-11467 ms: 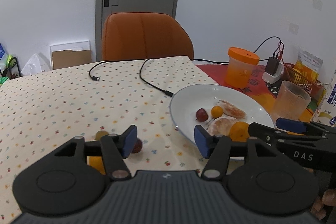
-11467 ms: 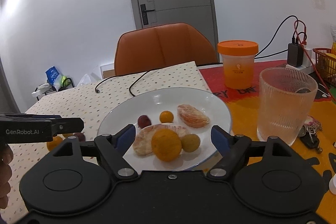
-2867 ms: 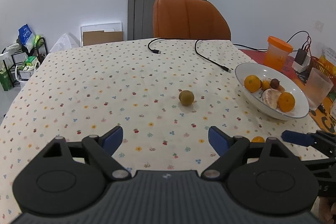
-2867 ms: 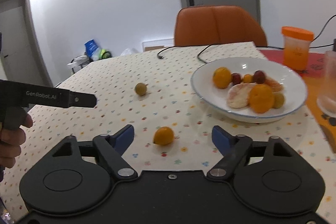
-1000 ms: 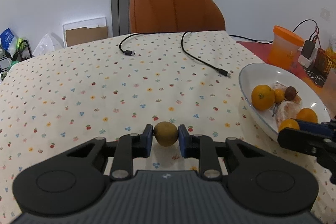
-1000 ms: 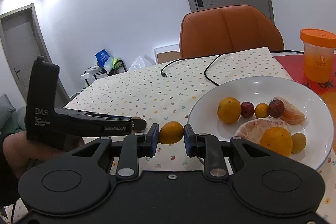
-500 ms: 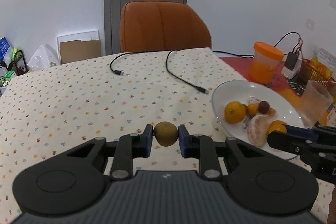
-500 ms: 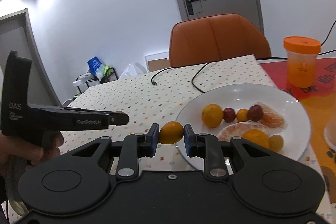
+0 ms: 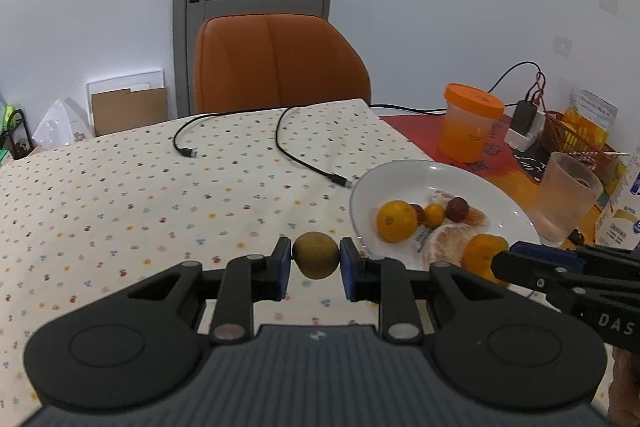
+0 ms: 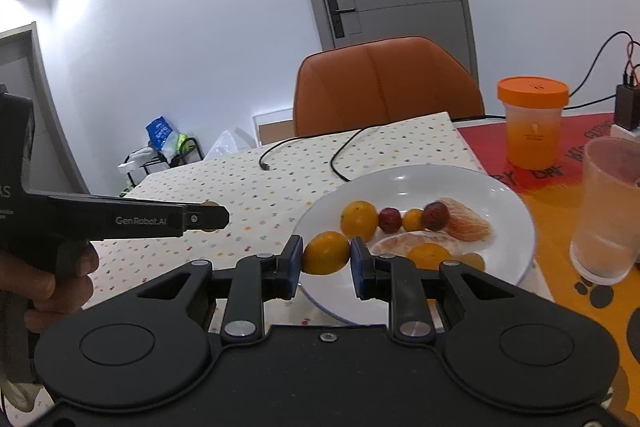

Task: Organize fruits
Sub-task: 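Carry the green plum and kumquat over the white bowl and release both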

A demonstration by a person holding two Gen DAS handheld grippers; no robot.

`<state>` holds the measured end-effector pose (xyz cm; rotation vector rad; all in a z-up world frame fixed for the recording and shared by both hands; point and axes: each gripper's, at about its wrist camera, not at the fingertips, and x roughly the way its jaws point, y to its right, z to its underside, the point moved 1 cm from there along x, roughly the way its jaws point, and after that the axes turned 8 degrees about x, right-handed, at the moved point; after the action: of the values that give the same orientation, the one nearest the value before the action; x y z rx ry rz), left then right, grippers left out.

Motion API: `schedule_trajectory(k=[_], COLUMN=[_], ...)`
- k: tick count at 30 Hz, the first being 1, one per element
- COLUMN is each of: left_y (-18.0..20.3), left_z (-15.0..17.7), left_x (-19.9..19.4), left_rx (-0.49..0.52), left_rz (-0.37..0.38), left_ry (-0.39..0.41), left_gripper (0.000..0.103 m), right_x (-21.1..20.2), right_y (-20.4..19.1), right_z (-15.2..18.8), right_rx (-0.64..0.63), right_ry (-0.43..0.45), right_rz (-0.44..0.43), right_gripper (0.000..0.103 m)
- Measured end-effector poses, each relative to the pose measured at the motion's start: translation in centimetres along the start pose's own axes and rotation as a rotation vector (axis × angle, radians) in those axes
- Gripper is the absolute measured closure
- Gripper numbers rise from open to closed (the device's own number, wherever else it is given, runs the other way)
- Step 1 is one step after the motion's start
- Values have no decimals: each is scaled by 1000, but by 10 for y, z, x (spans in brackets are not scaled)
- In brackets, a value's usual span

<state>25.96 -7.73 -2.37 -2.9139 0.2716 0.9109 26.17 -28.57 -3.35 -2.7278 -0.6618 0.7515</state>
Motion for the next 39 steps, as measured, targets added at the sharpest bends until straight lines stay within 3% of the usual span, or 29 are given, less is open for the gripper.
schedule_trajectory(k=[5, 11, 20, 30, 39], left_y=[13, 33, 56, 48, 48], left_z=[-1, -3, -7, -10, -4], left_x=[4, 11, 17, 9, -10], left_rx=[20, 59, 103, 70, 95], left_rz=[35, 82, 117, 48, 33], left_ry=[-1, -2, 1, -12, -15], left_gripper=[79, 79, 78, 49, 40], right_x=[-7, -33, -51, -55, -58], right_y=[14, 32, 53, 55, 50], right_z=[3, 3, 16, 18, 20], right_rx=[30, 65, 104, 117, 125], right_ry=[9, 62, 71, 76, 72], right_rz=[45, 106, 175, 170, 145], right_gripper=[71, 71, 71, 71, 71])
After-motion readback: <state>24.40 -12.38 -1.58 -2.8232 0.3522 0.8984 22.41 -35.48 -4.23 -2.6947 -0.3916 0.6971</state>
